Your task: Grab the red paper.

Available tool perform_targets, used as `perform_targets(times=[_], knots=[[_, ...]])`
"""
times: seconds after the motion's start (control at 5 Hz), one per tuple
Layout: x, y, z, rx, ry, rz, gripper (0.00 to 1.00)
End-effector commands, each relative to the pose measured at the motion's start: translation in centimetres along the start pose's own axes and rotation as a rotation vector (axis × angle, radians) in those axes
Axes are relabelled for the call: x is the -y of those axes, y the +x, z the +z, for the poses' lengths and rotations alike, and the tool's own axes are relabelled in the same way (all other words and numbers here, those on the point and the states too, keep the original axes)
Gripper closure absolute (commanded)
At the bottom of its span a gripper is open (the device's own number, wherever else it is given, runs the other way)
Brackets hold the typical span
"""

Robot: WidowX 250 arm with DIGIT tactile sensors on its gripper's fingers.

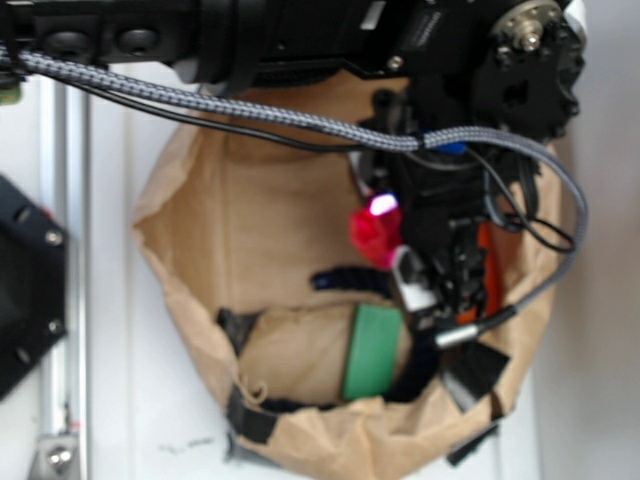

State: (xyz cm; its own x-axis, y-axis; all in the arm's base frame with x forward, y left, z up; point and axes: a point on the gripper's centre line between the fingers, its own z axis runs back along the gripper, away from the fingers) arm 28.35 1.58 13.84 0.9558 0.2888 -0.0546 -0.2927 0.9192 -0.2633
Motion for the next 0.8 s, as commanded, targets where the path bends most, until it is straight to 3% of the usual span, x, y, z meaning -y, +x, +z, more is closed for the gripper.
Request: perform_targets(times=[0.0, 0.6], knots=[[-0.81, -1.42, 3.5, 0.137, 0.053, 0.0, 1.0], [-1.03, -1.18, 3.58, 0.182, 0.075, -0.013, 1.0]])
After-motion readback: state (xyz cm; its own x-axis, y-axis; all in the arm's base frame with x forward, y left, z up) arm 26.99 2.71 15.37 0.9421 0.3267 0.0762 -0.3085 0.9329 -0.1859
